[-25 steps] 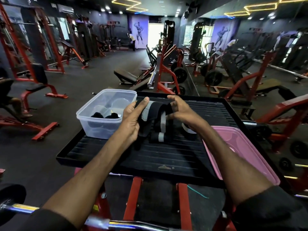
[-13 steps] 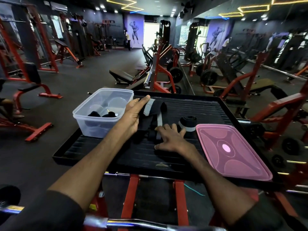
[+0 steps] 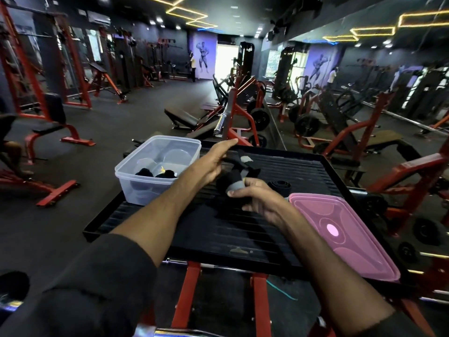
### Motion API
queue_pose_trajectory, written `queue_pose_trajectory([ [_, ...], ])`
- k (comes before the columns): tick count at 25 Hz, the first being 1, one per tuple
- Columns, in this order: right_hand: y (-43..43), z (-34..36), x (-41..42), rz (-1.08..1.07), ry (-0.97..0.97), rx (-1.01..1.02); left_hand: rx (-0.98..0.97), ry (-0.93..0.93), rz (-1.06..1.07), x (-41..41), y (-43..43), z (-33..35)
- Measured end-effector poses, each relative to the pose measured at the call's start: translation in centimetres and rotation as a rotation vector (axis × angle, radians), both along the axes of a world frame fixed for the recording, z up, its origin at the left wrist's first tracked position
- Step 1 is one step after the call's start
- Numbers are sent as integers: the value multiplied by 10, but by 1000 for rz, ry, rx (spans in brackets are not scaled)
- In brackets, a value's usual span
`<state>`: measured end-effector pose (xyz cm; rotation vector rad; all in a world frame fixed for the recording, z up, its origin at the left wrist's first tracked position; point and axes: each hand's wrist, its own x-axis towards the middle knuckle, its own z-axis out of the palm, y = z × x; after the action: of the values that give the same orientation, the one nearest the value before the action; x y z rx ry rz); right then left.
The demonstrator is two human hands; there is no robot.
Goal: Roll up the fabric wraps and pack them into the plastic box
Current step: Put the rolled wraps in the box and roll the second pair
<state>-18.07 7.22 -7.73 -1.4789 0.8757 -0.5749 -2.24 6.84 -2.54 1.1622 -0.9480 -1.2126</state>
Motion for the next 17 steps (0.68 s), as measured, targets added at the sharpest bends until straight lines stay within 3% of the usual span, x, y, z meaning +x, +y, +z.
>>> queue_pose_trajectory([
  [4,-17,50,14,-222,-204,299,-247,-130,246,10,7,2],
  [6,-18,79,23,-252,-272,356,-362,-256,272,16,12,7],
  [12,-12,155,45,-145,-513,278,-469,-705,135,21,18,14],
  [17,-2,192,46,35,-414,35,-604,-640,245,14,29,47],
])
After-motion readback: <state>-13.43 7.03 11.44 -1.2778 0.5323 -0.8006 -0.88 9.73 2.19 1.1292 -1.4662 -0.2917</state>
